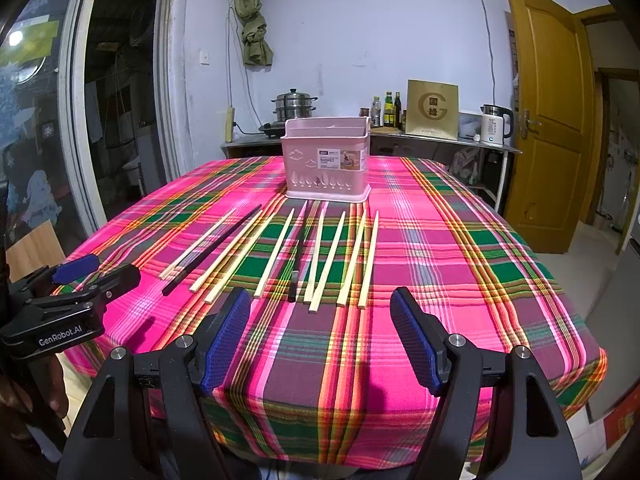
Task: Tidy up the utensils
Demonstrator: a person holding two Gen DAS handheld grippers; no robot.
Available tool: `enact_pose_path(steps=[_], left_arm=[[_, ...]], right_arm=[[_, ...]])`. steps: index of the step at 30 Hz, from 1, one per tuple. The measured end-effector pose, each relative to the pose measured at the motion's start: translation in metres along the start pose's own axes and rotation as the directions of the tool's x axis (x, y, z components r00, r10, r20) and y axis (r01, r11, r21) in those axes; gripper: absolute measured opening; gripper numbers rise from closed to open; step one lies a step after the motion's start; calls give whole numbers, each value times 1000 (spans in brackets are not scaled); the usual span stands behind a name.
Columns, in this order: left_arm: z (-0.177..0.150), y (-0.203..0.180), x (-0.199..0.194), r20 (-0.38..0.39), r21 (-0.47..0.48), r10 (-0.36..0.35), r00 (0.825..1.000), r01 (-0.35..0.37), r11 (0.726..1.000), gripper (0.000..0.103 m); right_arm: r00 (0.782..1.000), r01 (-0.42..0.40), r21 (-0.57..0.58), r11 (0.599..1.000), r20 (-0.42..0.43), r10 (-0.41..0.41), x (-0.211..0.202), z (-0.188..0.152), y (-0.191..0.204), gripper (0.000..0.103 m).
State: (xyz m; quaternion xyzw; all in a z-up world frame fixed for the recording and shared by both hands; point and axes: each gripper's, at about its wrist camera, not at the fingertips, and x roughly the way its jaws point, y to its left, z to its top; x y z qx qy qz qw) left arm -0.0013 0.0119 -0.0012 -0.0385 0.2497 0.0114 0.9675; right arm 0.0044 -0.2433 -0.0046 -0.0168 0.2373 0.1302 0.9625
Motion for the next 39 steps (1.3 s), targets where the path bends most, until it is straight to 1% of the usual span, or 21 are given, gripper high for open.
enact_pose_path(steps=[19, 25, 28, 31, 33, 36, 39], left_arm=[[-2, -1, 2, -11, -5, -2, 1000, 2, 1000, 86], [3, -1, 17, -60, -3, -15, 998, 15, 1000, 86], [12, 0, 31, -97, -6, -34, 995, 34, 999, 86], [23, 0, 42, -108, 2, -44, 993, 44, 999, 84], [34, -1, 48, -109, 20, -59, 992, 62, 998, 79], [50, -3, 60, -120, 31, -90, 989, 94, 995, 75], [65, -5, 74, -138, 49, -105, 985, 113, 992, 68]], right_arm=[[1000, 2, -1, 1000, -5, -2, 0, 0, 0, 73], [1000, -5, -4, 1000, -21, 5, 10, -1, -1, 73], [999, -12, -6, 1000, -33, 12, 17, 2, -3, 73], [999, -14, -3, 1000, -43, 14, 27, 9, -5, 72], [999, -19, -7, 1000, -47, 19, 33, 14, -5, 71], [997, -27, -16, 1000, -66, 26, 46, 25, -7, 65], [995, -41, -20, 999, -87, 39, 58, 35, -8, 54]])
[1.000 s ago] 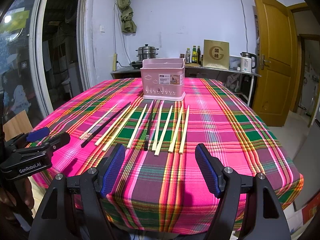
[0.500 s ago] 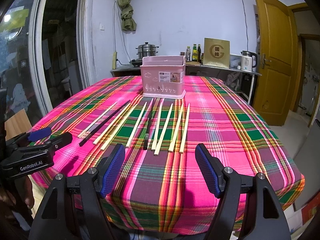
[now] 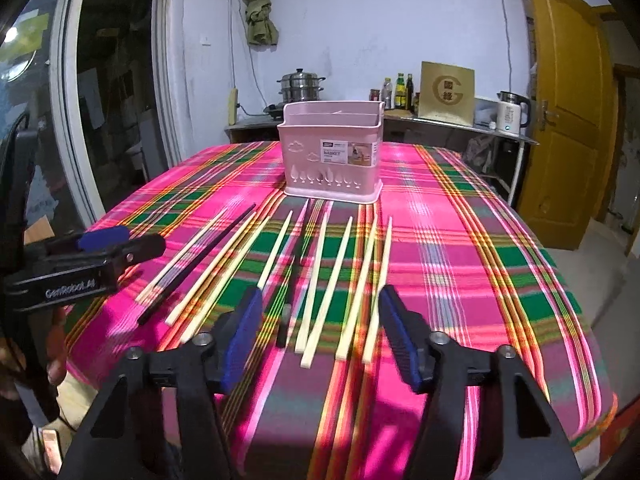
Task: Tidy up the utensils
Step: 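Grasp a black chopstick with the left tool while the right tool grasps another black chopstick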
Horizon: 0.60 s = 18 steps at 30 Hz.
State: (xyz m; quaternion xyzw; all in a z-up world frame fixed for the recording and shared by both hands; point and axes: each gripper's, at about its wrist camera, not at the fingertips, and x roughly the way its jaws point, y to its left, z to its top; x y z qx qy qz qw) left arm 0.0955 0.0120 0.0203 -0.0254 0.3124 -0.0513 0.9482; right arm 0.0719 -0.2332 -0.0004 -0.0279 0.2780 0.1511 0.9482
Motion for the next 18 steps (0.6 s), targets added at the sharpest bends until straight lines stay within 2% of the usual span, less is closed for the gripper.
enact_pose_path(steps=[4, 8, 14, 18], left_arm=[[19, 2, 25, -49, 23, -15, 999, 16, 1000, 59], [31, 5, 51, -106, 41, -31, 994, 35, 999, 52], [42, 15, 87, -196, 32, -39, 980, 47, 998, 41], [48, 13, 102, -227, 47, -45, 973, 57, 997, 35]], right_arm=[[999, -26, -1, 1000, -42, 26, 22, 18, -4, 37], [994, -45, -5, 999, -102, 44, 50, 36, -9, 29], [982, -50, 8, 999, -180, 51, 87, 52, -18, 21], [974, -73, 16, 997, -215, 74, 107, 58, -21, 20]])
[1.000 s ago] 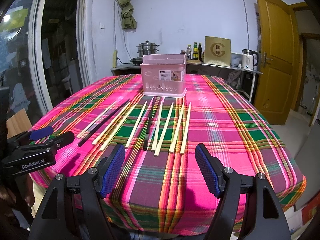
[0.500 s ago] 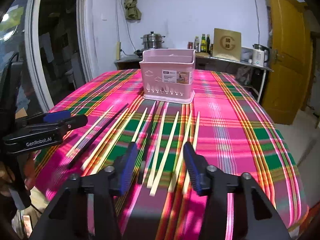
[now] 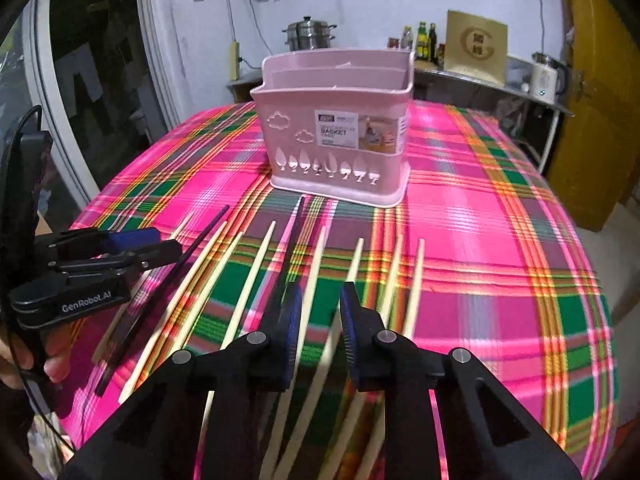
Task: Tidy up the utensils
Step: 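Grasp a black chopstick with the left tool while the right tool grasps another black chopstick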
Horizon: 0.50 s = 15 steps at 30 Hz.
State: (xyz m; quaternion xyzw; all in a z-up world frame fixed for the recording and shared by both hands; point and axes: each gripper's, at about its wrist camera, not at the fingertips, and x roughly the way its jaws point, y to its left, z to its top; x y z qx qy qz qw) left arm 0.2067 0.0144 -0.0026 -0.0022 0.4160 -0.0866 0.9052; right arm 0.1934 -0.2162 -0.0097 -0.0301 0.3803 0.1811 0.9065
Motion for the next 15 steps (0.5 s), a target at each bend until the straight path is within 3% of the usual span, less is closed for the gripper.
enact_pose_path(steps=[15], left_arm=[[18, 4, 26, -43, 13, -16, 999, 17, 1000, 25]], right_arm=[[995, -69, -26, 997, -68, 67, 45, 37, 9, 15]])
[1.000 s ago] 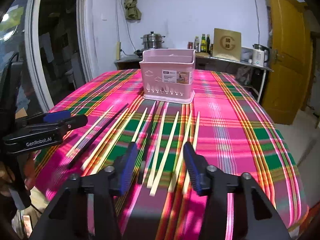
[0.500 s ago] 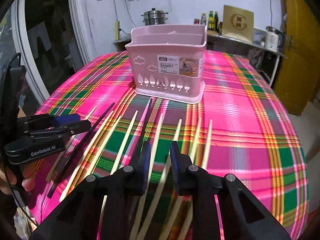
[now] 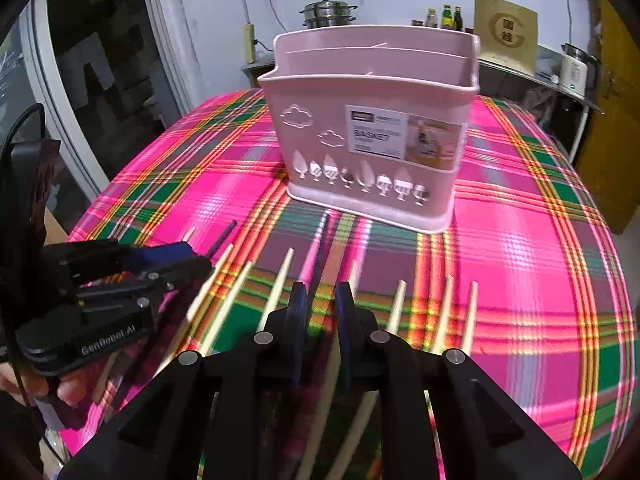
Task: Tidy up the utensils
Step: 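Grasp a black chopstick with the left tool while the right tool grasps another black chopstick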
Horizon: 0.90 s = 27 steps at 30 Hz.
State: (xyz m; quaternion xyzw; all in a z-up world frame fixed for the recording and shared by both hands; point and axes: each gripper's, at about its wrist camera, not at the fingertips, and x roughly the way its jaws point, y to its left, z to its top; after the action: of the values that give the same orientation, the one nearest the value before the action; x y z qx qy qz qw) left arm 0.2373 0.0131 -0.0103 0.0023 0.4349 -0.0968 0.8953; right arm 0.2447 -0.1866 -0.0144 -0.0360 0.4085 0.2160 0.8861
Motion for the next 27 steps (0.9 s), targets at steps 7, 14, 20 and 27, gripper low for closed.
enact_pose_path(steps=[7, 14, 20, 27], left_arm=[[4, 4, 8, -18, -4, -3, 1000, 3, 1000, 20], [9, -1, 15, -34, 37, 27, 999, -26, 999, 16], [14, -6, 19, -51, 86, 43, 998, -39, 996, 16], [18, -7, 21, -66, 88, 30, 997, -24, 996, 11]], right_arm=[[999, -9, -15, 1000, -31, 9, 19, 11, 5, 15], [998, -9, -21, 1000, -69, 7, 37, 20, 6, 12], [996, -3, -20, 1000, -93, 1, 48, 25, 7, 9], [994, -3, -18, 1000, -113, 1, 52, 31, 7, 6]])
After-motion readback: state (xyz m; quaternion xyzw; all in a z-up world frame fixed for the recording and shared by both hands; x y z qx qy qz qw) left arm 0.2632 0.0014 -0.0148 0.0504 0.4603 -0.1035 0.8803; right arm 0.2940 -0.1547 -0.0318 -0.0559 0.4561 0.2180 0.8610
